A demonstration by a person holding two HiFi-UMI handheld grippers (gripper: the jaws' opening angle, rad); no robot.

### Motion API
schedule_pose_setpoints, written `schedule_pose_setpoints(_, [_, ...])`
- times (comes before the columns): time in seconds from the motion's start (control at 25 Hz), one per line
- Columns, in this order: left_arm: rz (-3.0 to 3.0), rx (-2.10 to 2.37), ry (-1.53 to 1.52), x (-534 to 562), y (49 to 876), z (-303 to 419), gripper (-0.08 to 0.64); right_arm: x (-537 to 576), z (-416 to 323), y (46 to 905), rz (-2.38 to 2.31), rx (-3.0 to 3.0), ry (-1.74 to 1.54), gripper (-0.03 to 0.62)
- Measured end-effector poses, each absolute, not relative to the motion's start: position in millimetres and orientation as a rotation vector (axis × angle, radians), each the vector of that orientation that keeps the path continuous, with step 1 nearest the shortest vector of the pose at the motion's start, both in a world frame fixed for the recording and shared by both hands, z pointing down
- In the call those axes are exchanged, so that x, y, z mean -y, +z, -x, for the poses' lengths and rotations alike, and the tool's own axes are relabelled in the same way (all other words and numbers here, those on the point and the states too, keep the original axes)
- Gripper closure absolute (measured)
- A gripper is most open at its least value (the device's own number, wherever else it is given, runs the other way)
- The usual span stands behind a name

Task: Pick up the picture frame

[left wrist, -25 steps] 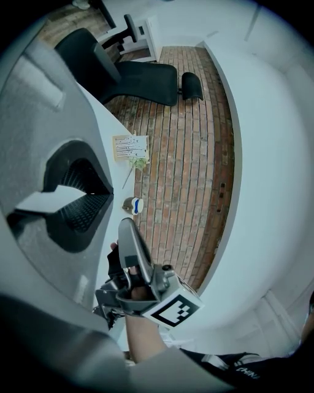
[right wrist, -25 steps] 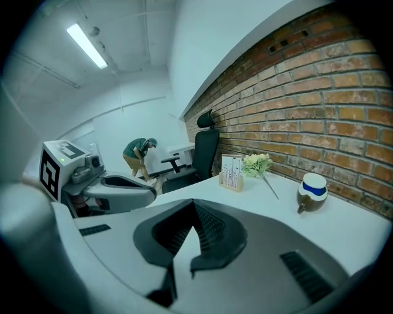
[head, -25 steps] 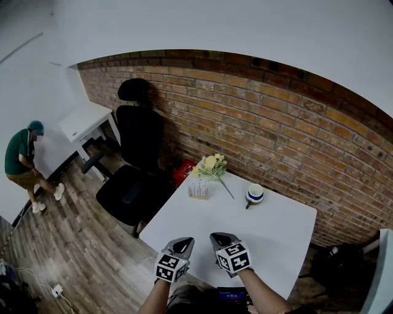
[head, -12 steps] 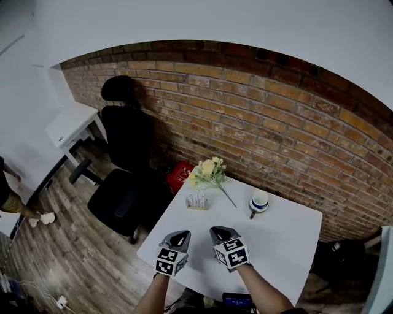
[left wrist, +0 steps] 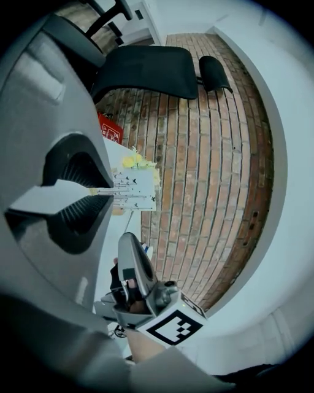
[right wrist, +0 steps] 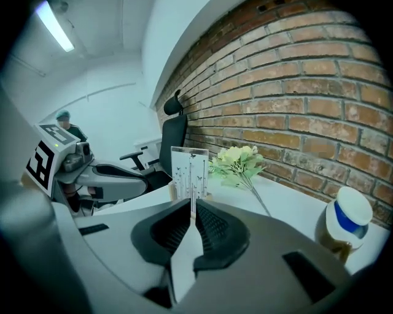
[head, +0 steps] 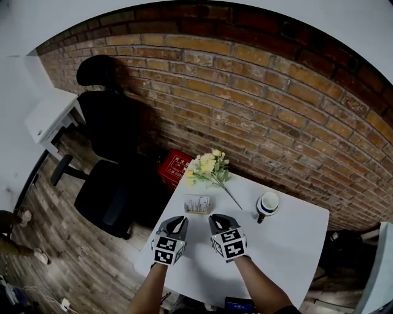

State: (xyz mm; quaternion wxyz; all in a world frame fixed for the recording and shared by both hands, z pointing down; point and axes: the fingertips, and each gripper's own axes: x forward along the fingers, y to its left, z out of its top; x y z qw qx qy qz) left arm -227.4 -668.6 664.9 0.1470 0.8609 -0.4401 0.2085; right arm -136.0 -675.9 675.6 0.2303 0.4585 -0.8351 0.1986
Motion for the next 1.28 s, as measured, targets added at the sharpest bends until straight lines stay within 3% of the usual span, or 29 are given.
schedule_pose_setpoints(0.12, [-2.461,1.257,0.618,687.9,678.8,231.6,0.478,691.8,137.2,689.9,-1.271,2.27,0.575,0.54])
schedule_pose_setpoints(0.4, [-2.44,1.233,0.657,720.6,709.6,234.3,0.408,716.6,144.4,719.4,-1.243,2.247,0.6,0.484])
schedule_pose_setpoints(1.28, [-2.425,1.185,0.65,726.9,731.8,224.7,0.446,719.9,147.7,742.5,-1.216,2.2,0.61,0.496])
